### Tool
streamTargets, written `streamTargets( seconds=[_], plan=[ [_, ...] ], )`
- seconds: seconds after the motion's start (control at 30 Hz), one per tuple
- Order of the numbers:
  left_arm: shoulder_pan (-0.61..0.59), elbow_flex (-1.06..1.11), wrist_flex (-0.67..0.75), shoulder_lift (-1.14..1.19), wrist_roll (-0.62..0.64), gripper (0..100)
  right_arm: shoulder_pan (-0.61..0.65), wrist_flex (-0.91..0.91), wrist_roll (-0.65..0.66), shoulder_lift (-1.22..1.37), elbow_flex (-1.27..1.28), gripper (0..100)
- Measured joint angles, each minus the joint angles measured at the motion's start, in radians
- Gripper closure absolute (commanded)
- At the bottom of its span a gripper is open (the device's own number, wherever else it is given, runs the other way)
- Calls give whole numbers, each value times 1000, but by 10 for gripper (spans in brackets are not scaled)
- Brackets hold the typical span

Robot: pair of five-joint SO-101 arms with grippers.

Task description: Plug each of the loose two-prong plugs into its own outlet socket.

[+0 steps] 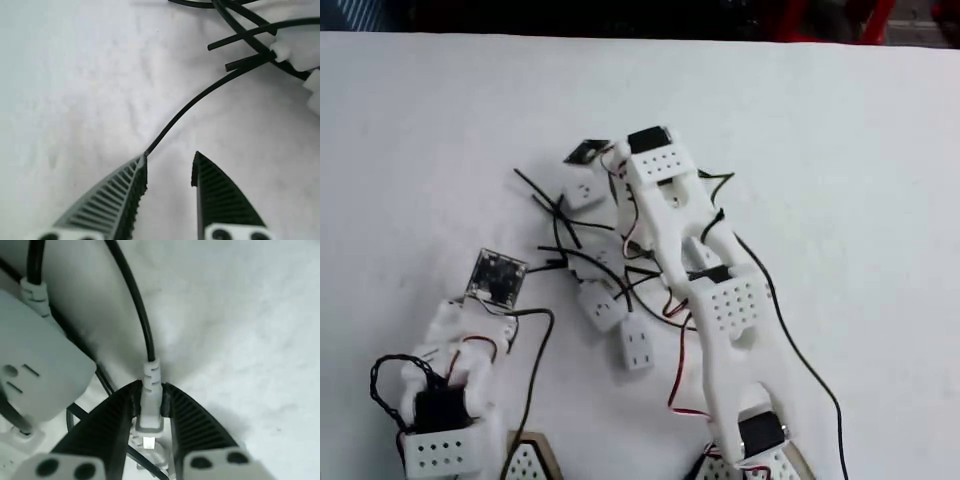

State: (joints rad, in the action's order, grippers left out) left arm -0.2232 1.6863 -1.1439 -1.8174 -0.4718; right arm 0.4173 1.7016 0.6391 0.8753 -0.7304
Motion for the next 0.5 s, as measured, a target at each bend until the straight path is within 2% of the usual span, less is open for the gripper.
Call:
streamTargets(
  seconds=[0.23, 0.5],
  plan=[
    [0, 0, 0, 0, 0, 838, -2, 5, -5, -163, 3, 981],
    [0, 0, 0, 0, 0, 838, -21, 11, -160, -546, 199, 981]
  ],
)
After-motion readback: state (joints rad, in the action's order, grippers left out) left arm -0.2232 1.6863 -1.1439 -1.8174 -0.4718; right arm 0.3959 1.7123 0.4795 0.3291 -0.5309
